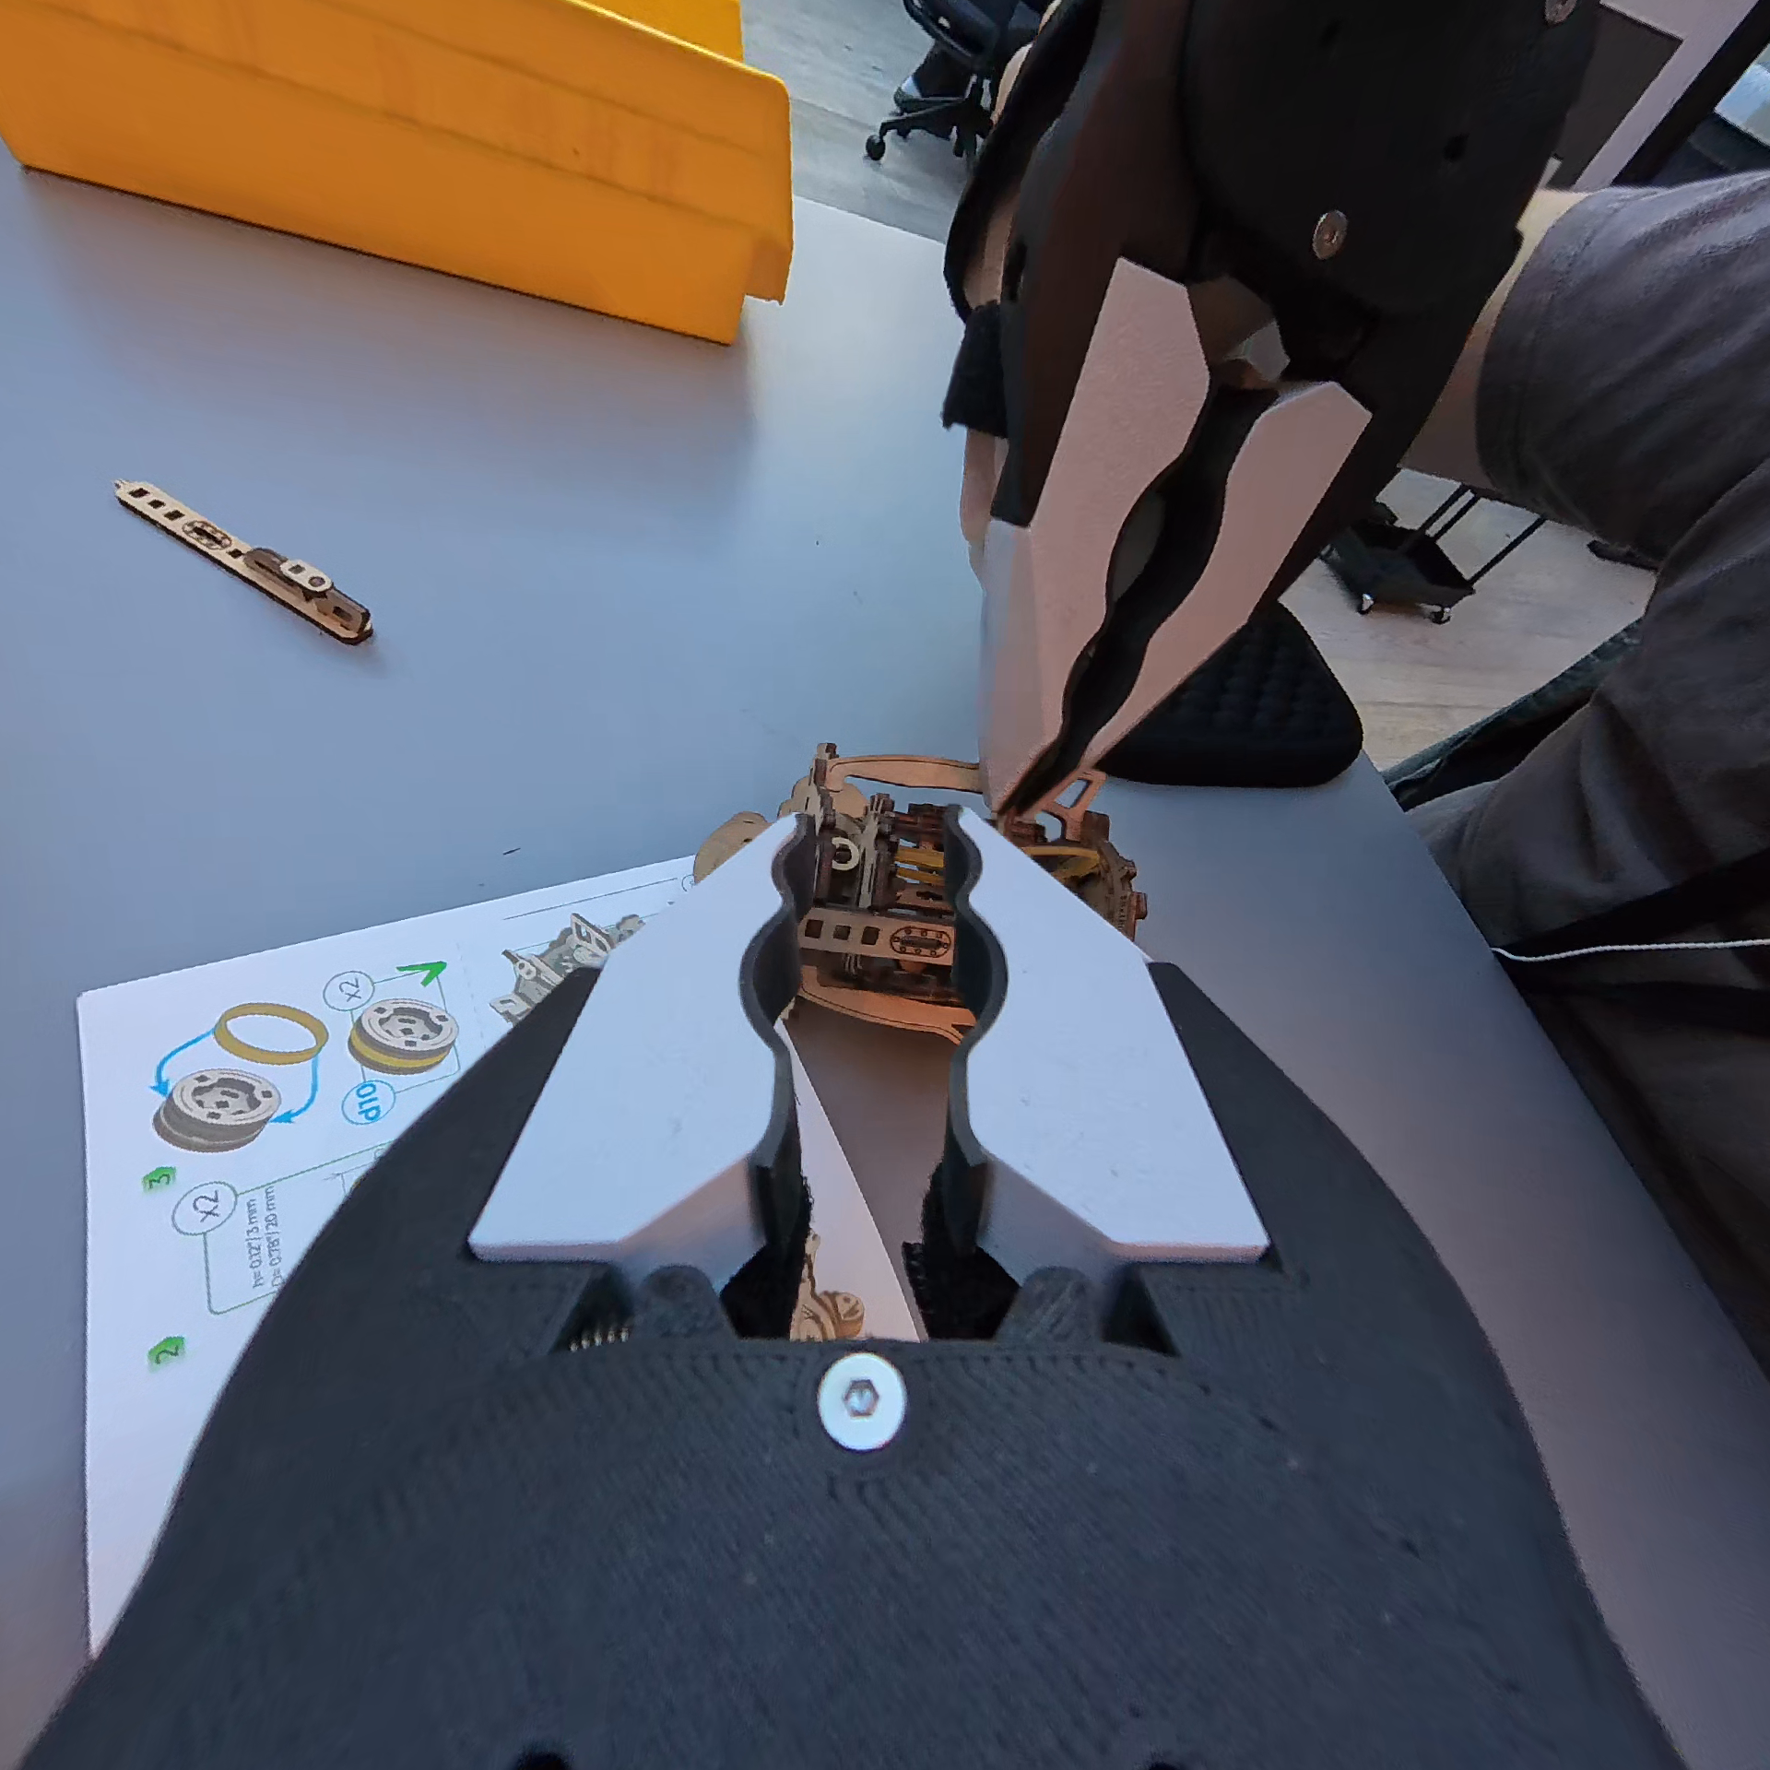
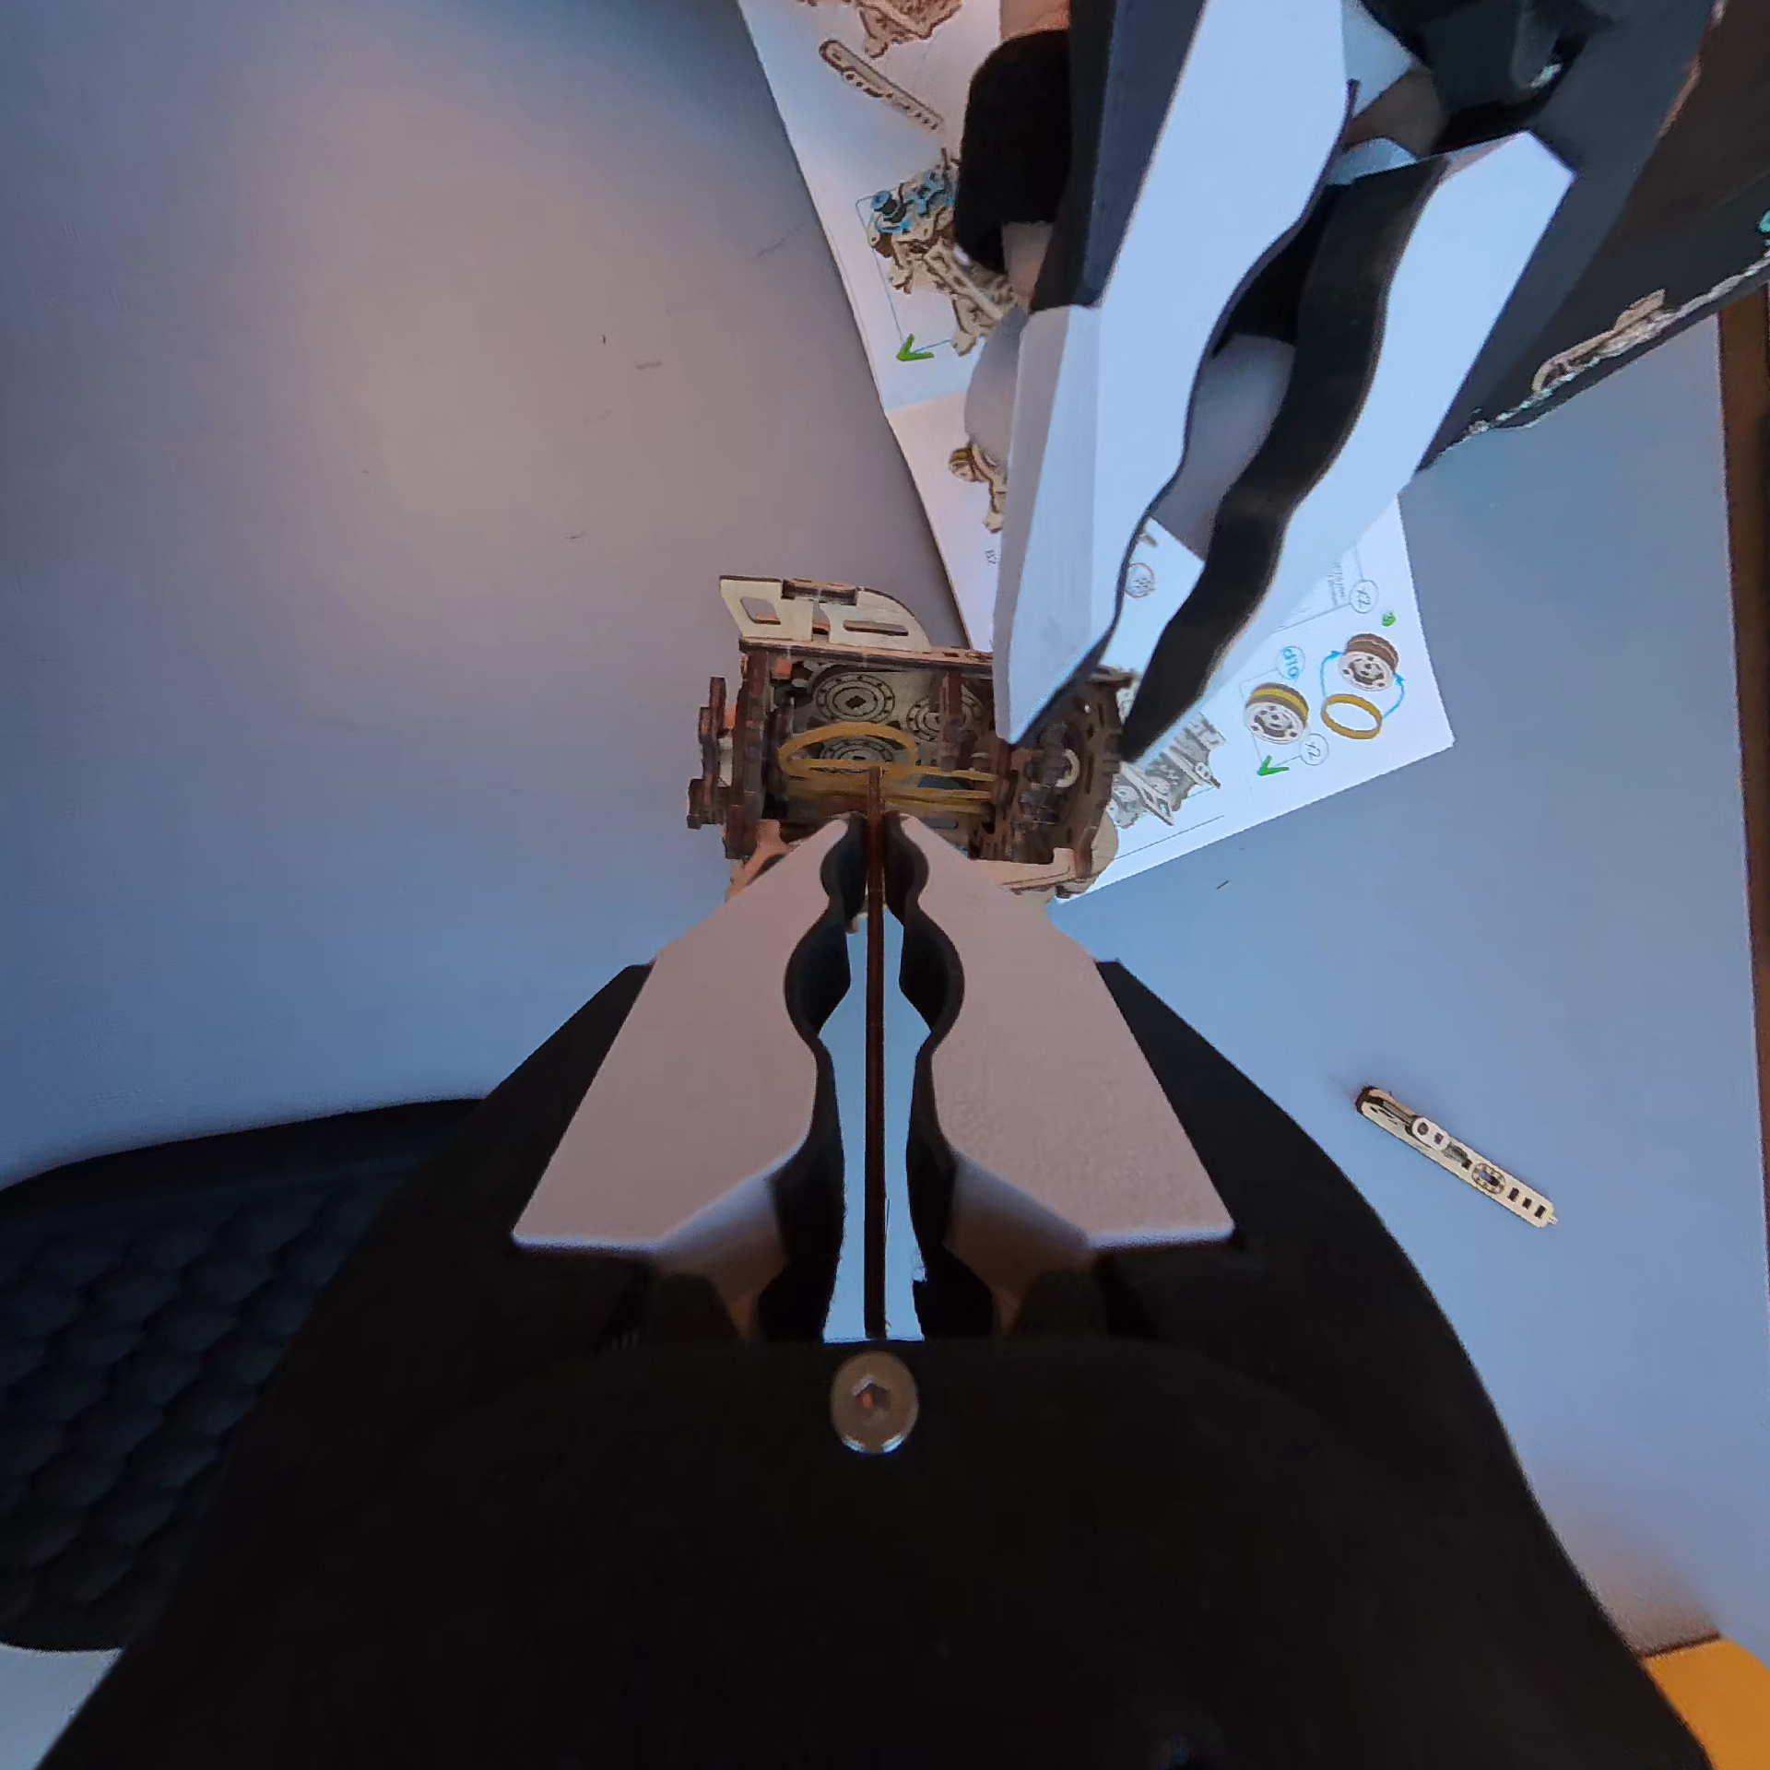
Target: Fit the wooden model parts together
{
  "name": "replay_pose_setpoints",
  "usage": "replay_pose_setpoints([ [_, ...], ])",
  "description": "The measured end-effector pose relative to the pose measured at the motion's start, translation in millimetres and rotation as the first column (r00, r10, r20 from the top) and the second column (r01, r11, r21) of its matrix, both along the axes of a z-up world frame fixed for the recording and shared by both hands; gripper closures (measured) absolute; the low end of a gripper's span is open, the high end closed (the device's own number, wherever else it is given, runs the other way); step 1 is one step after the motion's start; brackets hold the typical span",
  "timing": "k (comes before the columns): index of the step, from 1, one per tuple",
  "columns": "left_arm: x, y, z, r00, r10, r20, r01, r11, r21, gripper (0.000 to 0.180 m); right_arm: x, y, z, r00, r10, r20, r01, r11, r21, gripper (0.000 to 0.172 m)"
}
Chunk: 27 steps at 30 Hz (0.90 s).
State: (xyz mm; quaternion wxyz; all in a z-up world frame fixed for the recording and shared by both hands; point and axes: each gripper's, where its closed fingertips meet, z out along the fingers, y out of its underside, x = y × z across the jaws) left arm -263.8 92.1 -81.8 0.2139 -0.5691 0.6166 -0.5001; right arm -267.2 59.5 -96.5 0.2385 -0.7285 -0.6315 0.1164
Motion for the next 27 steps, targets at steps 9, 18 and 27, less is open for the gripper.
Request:
replay_pose_setpoints([
  [9,-1.0,-0.5,-1.0,1.0,-0.005,0.0,0.005,1.0,-0.023,0.155,1.2,9.0,2.0,0.999,-0.05,-0.003,0.05,0.996,0.074,0.171],
  [18,-1.0,-0.5,-3.3,1.0,-0.004,-0.004,0.004,1.0,-0.029,0.156,-0.4,13.9,2.3,0.977,-0.145,-0.153,0.164,0.979,0.123,0.171],
  [27,-1.5,-0.8,-4.6,1.0,-0.006,-0.012,0.005,1.0,-0.021,0.157,-2.4,10.4,2.2,0.832,-0.298,-0.469,0.253,0.955,-0.158,0.172],
])
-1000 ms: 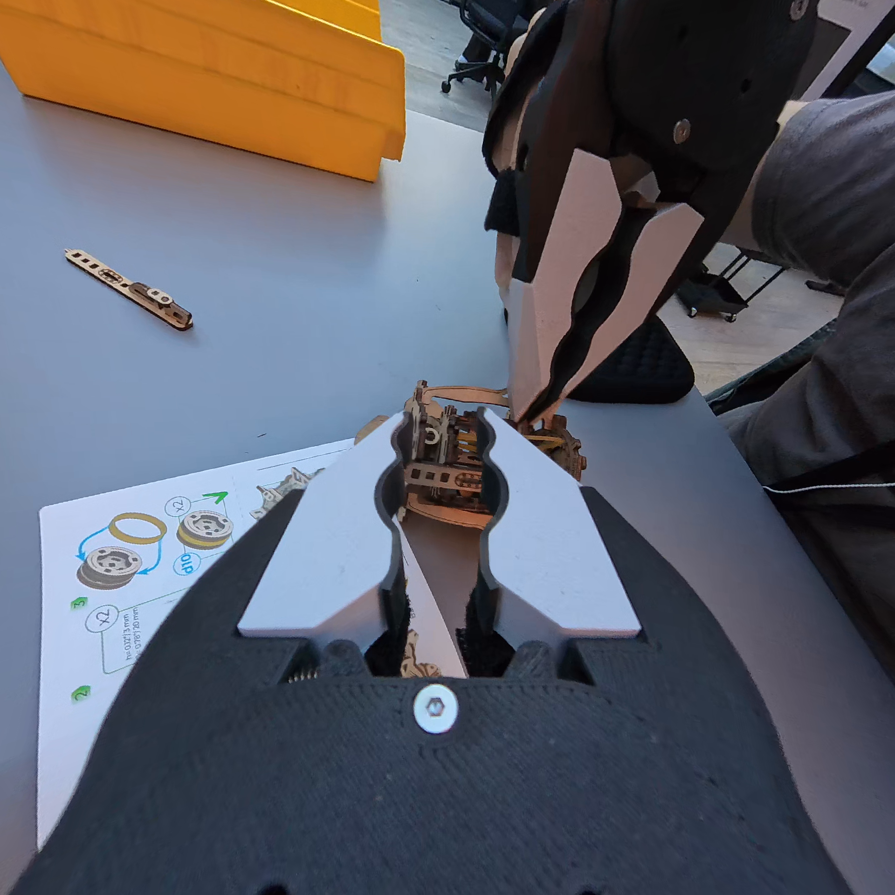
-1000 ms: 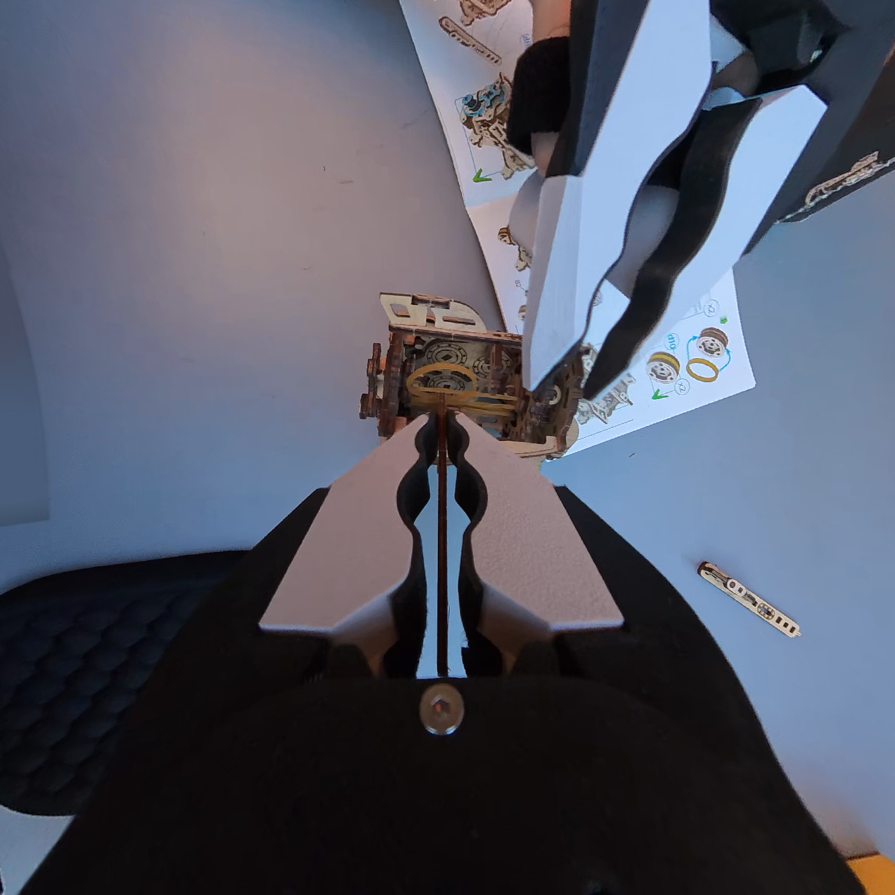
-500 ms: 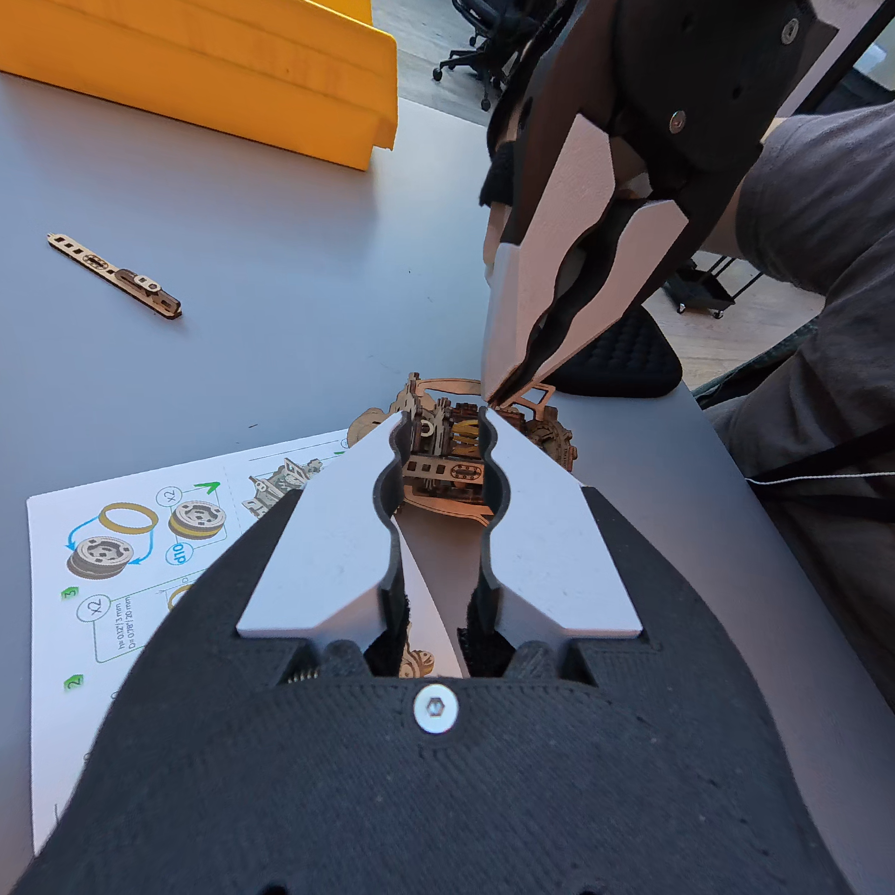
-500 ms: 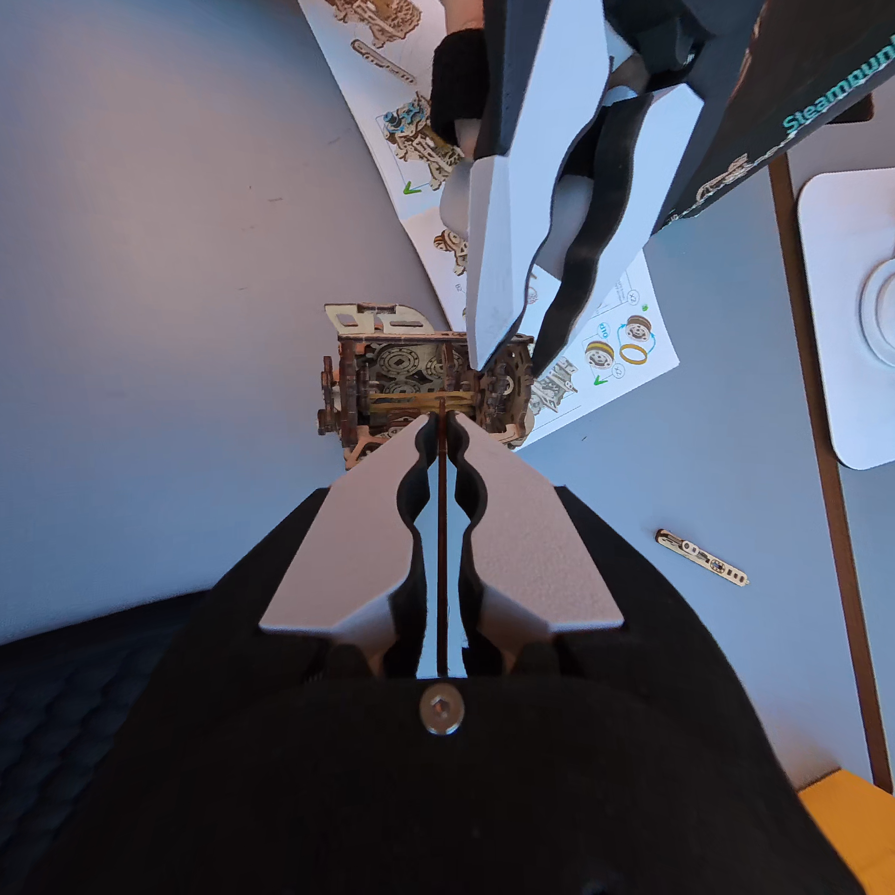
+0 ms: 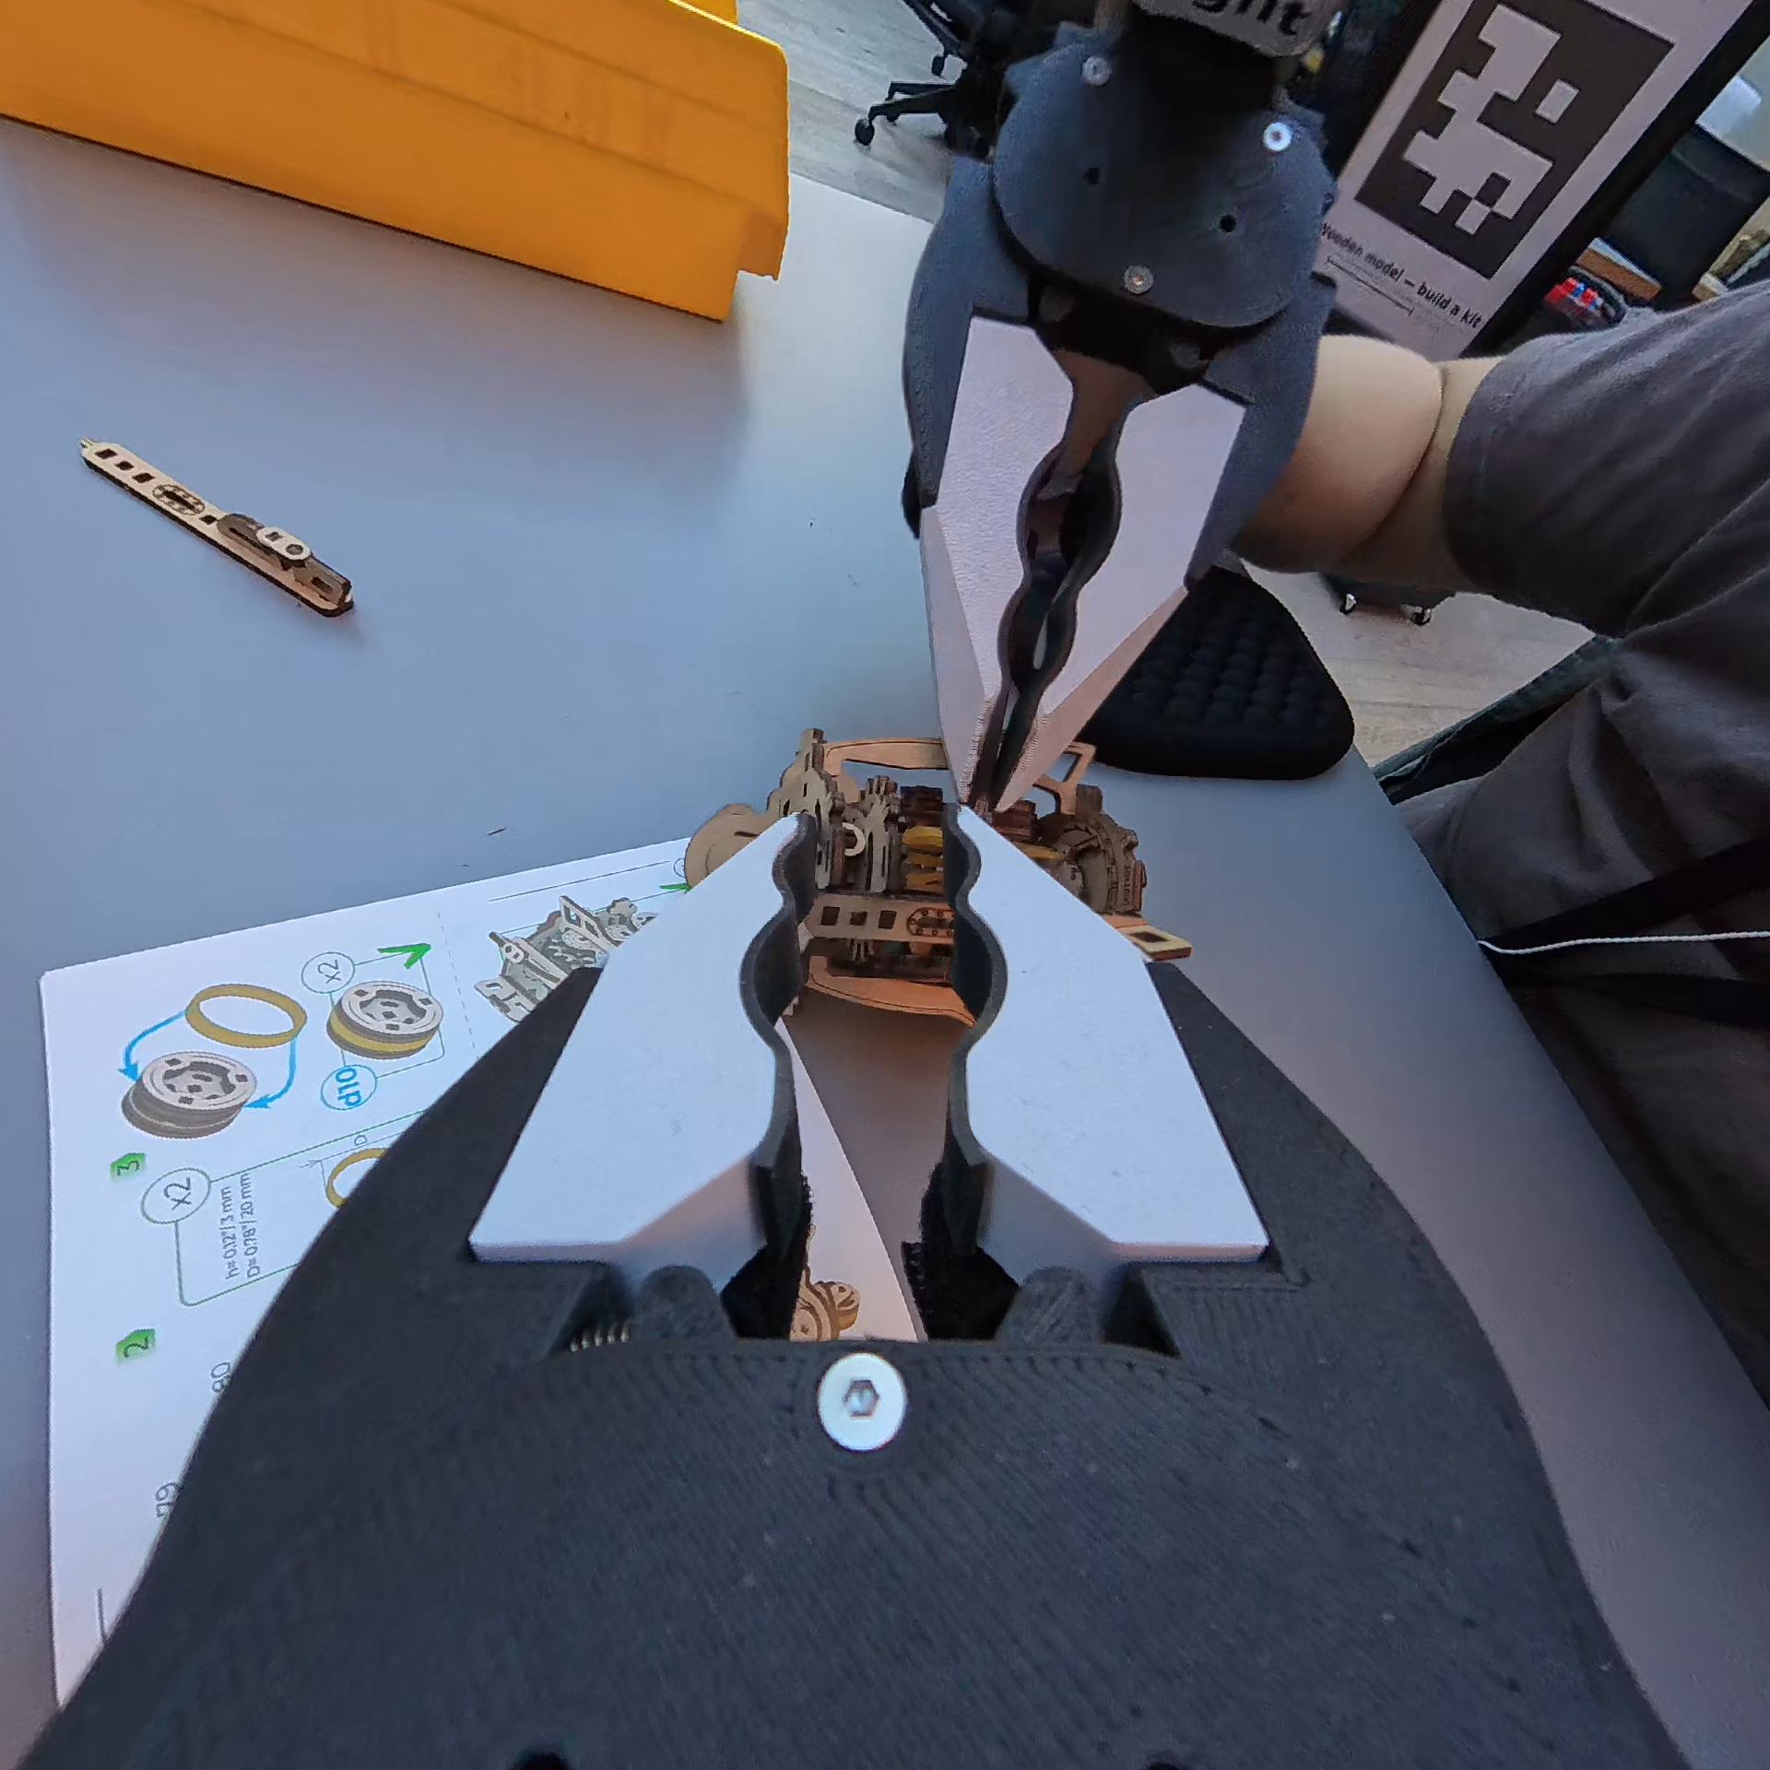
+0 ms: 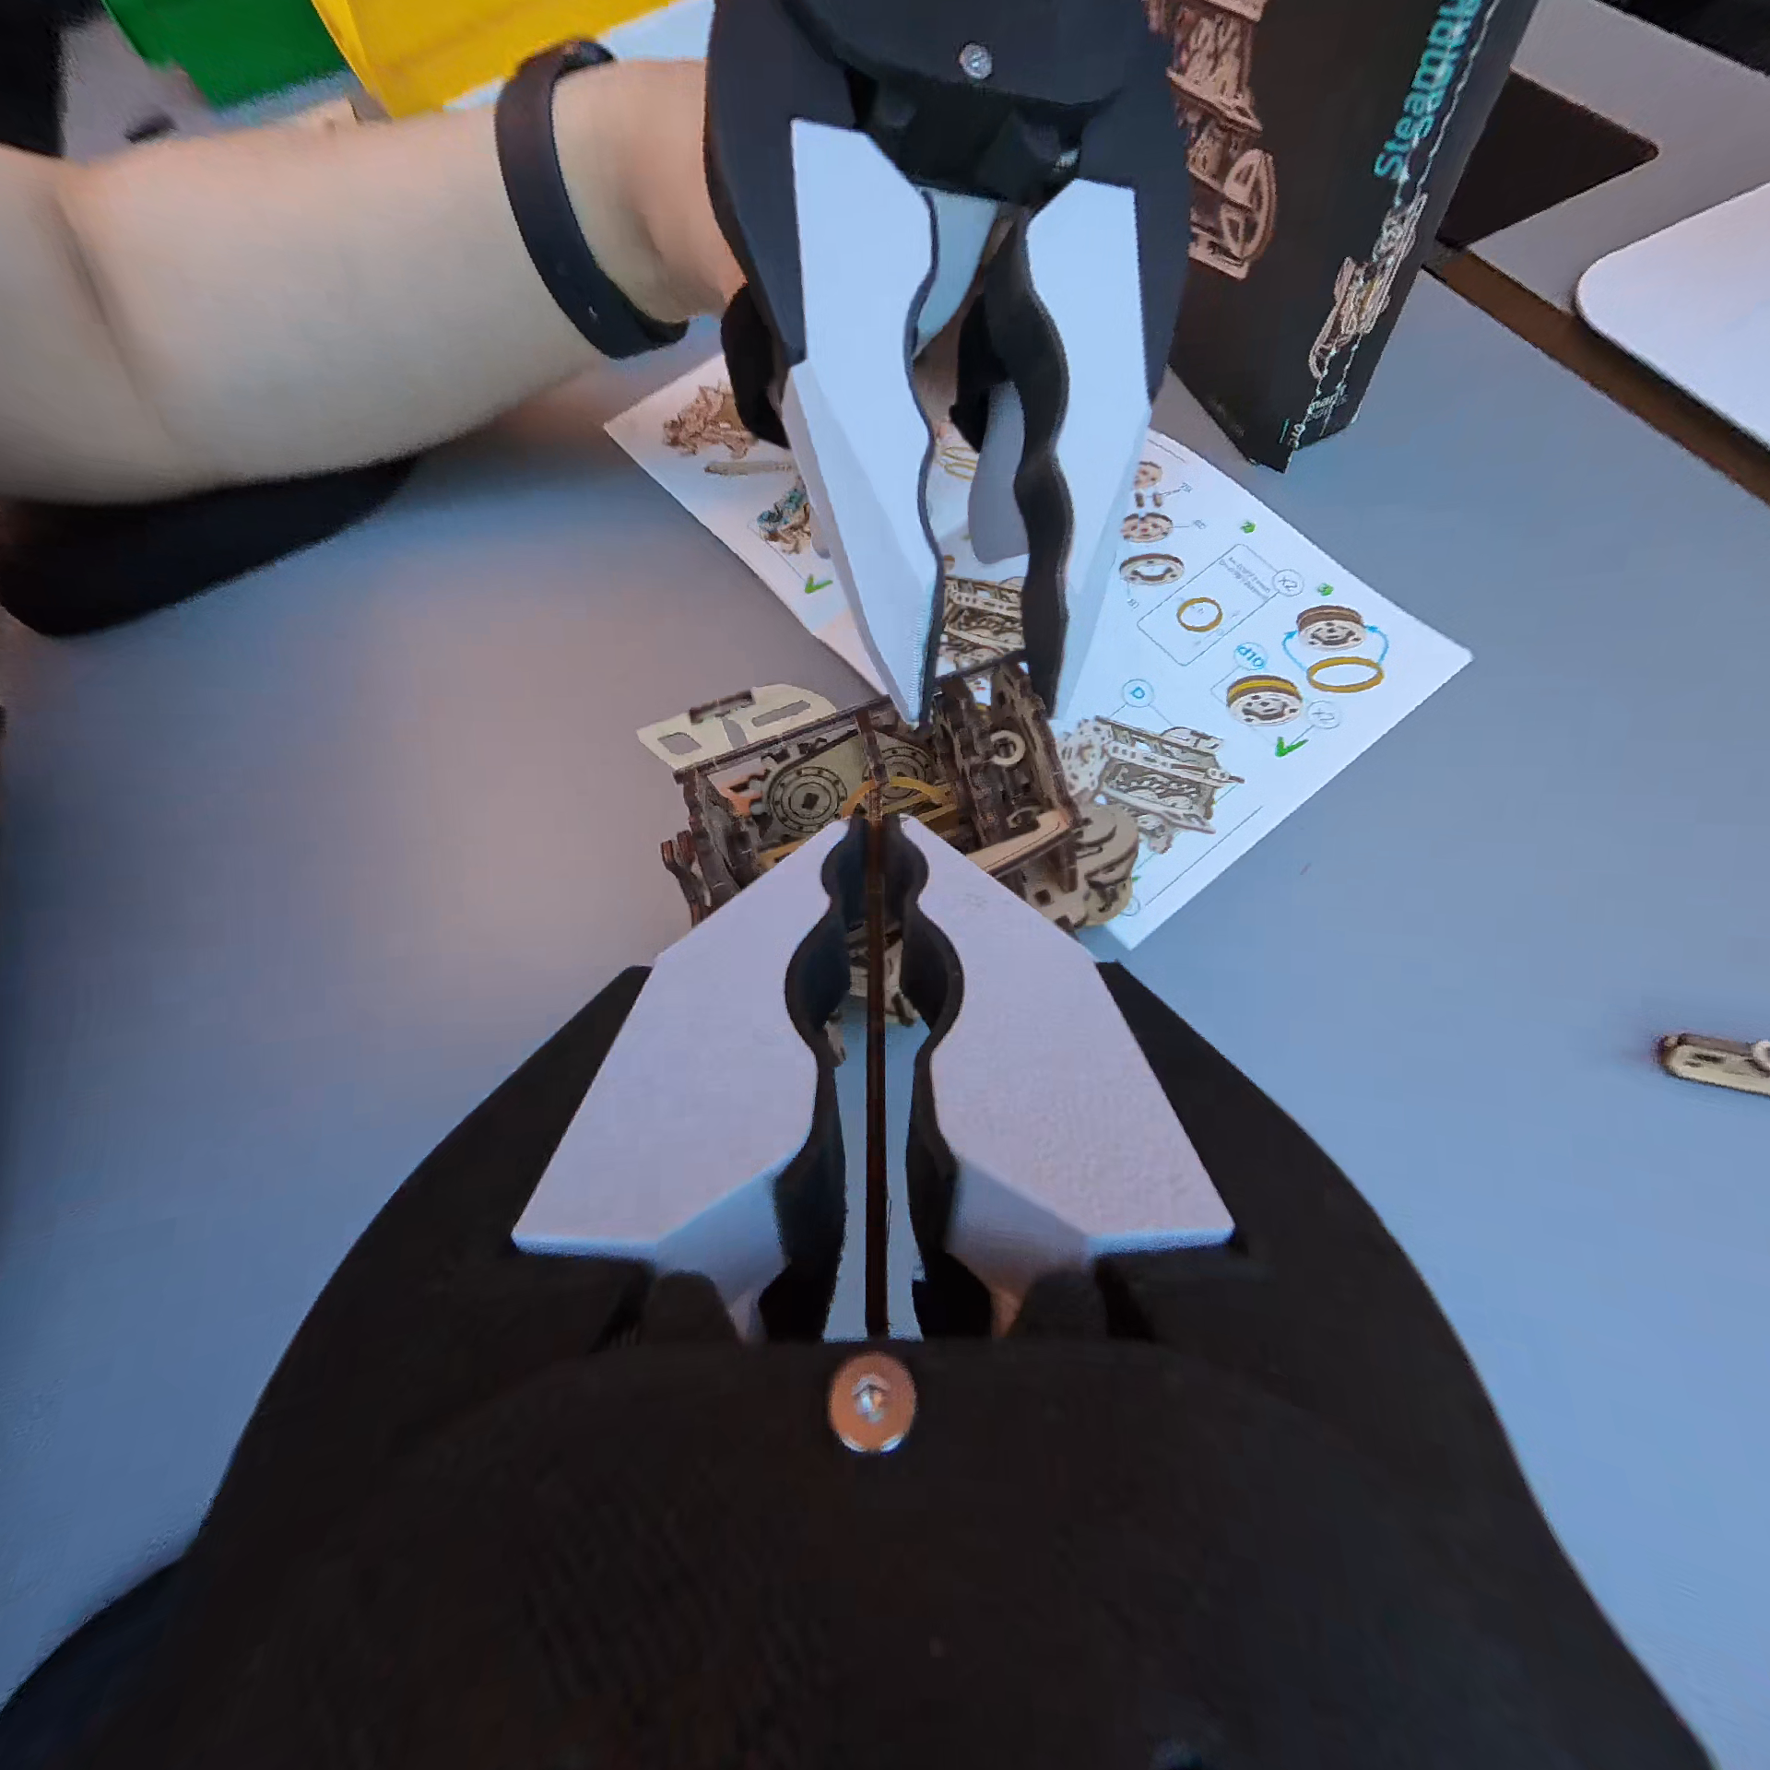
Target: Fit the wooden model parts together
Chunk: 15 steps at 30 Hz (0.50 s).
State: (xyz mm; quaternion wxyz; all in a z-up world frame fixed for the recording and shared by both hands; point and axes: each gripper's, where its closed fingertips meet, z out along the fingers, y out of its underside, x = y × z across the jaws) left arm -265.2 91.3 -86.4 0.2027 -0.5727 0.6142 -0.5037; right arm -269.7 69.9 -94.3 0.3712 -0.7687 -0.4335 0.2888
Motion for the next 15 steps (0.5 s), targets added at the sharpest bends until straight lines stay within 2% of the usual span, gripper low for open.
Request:
replay_pose_setpoints([
  [4,0.5,-0.6,-0.6,1.0,-0.001,-0.001,0.001,1.0,-0.004,0.157,3.9,-1.7,1.0,0.993,-0.011,-0.121,0.002,0.998,-0.071,0.172],
  [12,2.2,-2.0,-2.1,1.0,-0.003,0.004,0.003,1.0,-0.019,0.154,4.5,-5.4,0.4,0.994,0.023,-0.109,-0.032,0.996,-0.079,0.172],
  [15,1.9,-0.3,-5.9,1.0,0.004,-0.007,-0.004,1.0,-0.014,0.152,1.3,-9.7,6.2,0.982,0.074,-0.171,-0.092,0.991,-0.102,0.172],
])
